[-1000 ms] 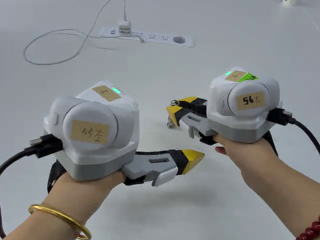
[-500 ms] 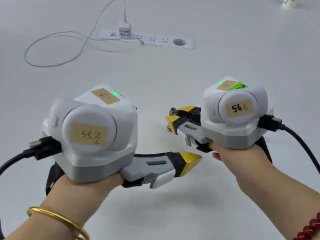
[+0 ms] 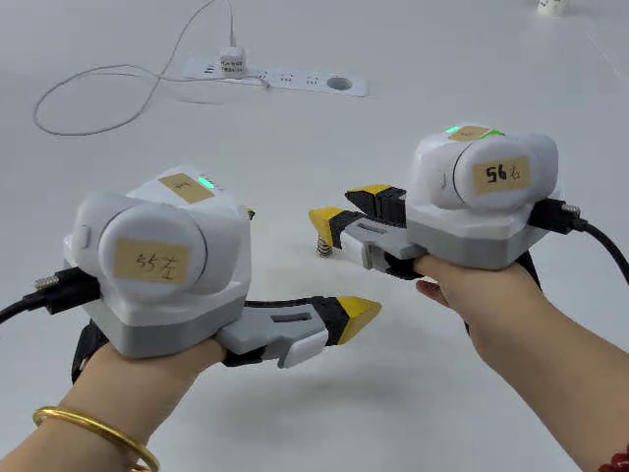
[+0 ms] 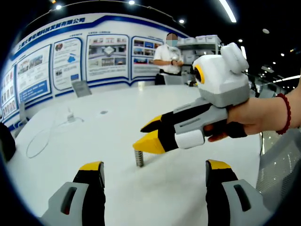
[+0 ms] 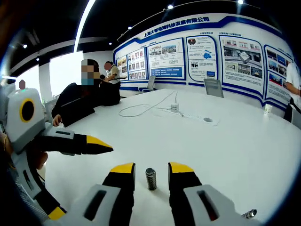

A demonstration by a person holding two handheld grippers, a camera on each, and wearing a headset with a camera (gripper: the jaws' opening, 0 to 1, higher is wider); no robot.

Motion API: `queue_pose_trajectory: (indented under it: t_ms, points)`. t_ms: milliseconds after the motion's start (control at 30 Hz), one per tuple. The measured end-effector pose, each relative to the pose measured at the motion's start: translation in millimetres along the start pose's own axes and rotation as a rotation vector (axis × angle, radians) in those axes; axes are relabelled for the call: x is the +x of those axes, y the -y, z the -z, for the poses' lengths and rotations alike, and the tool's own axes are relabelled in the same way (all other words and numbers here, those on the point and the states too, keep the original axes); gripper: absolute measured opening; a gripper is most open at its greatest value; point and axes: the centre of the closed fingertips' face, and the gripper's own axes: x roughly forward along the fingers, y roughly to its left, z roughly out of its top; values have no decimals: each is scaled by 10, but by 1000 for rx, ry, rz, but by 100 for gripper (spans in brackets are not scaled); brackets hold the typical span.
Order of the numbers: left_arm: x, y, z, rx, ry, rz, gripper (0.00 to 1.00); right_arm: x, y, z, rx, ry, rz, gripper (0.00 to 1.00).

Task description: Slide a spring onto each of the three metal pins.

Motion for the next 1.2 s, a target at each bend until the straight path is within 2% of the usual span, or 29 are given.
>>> queue_pose_trajectory:
  t_ms: [167, 300, 500, 633, 700, 900, 1200]
  points:
    - [2, 22, -30, 4, 13, 4, 91, -139, 63, -24, 3, -9, 16, 33]
    - [3, 39, -43, 0, 17, 8, 93, -246, 112, -54, 14, -9, 29, 41]
    - [1, 77, -92, -9, 32, 16, 95, -469, 192, -49, 9, -15, 53, 47]
    - [-8, 92, -100, -2, 26, 14, 97, -620, 265, 21, 16, -31, 74, 49]
    - [-28, 99, -107, -2, 20, 10, 96, -709, 320, 97, 26, -60, 93, 49]
    - [-62, 112, -128, 7, 26, 1, 97, -944, 448, 203, 25, -71, 121, 51]
    - [-94, 152, -73, 3, 5, 3, 99, -1164, 567, 308, 51, -63, 150, 57]
